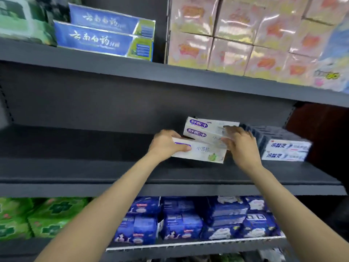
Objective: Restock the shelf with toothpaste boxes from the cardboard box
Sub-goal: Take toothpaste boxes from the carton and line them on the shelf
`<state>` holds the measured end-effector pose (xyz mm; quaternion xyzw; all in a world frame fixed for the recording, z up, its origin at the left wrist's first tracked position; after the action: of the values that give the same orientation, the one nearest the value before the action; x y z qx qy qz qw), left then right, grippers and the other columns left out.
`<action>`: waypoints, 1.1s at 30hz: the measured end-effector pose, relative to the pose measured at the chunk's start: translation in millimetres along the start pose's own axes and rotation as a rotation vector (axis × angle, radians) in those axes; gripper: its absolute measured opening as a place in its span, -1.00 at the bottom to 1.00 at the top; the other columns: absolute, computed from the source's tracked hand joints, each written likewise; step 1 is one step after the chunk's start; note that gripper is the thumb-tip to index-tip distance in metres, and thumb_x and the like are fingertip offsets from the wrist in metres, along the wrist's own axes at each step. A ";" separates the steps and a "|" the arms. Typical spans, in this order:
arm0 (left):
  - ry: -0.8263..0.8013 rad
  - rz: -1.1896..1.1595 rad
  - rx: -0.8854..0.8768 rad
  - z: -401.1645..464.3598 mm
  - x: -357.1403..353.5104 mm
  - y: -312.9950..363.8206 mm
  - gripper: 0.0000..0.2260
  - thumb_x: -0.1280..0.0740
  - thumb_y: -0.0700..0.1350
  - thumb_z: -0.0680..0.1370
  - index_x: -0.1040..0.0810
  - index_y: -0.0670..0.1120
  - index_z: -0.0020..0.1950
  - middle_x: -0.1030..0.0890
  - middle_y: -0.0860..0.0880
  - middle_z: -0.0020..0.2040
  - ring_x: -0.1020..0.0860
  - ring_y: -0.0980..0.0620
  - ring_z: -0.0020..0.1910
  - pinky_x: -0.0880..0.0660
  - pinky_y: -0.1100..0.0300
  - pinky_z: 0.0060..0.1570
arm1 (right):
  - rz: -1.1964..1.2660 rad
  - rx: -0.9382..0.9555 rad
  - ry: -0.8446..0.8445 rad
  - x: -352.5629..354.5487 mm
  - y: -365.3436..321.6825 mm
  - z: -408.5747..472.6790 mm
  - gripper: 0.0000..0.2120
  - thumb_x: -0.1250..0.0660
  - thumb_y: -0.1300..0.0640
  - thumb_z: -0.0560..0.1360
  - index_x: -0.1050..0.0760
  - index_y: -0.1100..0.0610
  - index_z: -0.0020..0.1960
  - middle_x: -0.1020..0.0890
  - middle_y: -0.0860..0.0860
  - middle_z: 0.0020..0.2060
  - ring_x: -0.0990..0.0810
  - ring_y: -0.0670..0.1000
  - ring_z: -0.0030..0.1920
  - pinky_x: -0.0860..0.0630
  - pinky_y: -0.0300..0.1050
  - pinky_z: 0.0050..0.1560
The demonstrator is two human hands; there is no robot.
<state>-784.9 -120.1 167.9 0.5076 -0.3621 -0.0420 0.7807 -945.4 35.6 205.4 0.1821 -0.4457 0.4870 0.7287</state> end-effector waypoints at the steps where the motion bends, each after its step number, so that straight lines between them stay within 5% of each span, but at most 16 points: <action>1: -0.008 -0.020 0.005 8.1 -5.8 1.1 -0.65 -0.58 0.04 0.27 -0.62 0.00 -0.01 -0.62 0.08 -0.08 -0.57 0.09 -0.04 -0.45 0.25 -0.07 | 0.002 -0.006 -0.004 -2.5 8.6 7.6 -0.67 -0.24 0.13 0.56 -0.46 0.19 0.29 -0.50 0.14 0.26 -0.41 0.20 0.29 -0.20 0.10 0.40; 14: 0.006 -0.148 0.094 97.2 -104.3 -1.4 -0.53 -0.56 -0.06 0.33 -0.56 -0.11 0.20 -0.58 -0.02 0.16 -0.52 0.06 0.16 -0.37 0.33 0.02 | 0.065 -0.060 -0.031 -29.2 86.9 73.5 -0.60 -0.18 0.07 0.59 -0.35 0.11 0.41 -0.38 0.09 0.38 -0.31 0.20 0.37 -0.13 0.04 0.41; 23: 0.061 -0.175 0.086 138.1 -147.2 -0.1 -0.58 -0.56 -0.10 0.33 -0.58 -0.12 0.15 -0.59 0.02 0.09 -0.53 0.11 0.08 -0.39 0.35 0.02 | 0.229 0.017 -0.017 -35.7 129.4 107.1 -0.68 -0.31 0.22 0.53 -0.48 0.28 0.25 -0.50 0.24 0.21 -0.47 0.31 0.19 -0.40 0.16 0.22; 29: 0.263 0.604 -0.142 139.8 -147.8 19.7 -0.59 -0.41 0.18 0.40 -0.55 0.12 0.22 -0.39 0.07 0.24 -0.28 0.01 0.26 -0.18 0.18 0.14 | 0.239 0.062 -0.028 -45.6 135.6 117.7 -0.67 -0.34 0.18 0.51 -0.50 0.28 0.24 -0.53 0.21 0.20 -0.48 0.29 0.21 -0.39 0.16 0.26; 33: 0.220 0.717 -0.204 148.6 -152.3 27.4 -0.69 -0.36 0.10 0.46 -0.56 0.09 0.19 -0.44 0.06 0.27 -0.31 0.02 0.27 -0.20 0.12 0.17 | 0.265 0.071 -0.026 -47.7 135.4 123.1 -0.64 -0.33 0.18 0.52 -0.48 0.26 0.28 -0.50 0.22 0.23 -0.44 0.27 0.25 -0.34 0.17 0.31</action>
<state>-995.3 -154.2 143.9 0.2700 -0.4246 0.2525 0.8265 -1127.7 -14.5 209.1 0.1537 -0.4577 0.5919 0.6454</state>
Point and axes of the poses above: each hand's wrist, its own z-axis towards the middle knuckle, its own x-axis out of the back of the hand, y = z × x, the point moved 6 cm from there along z, towards the middle knuckle
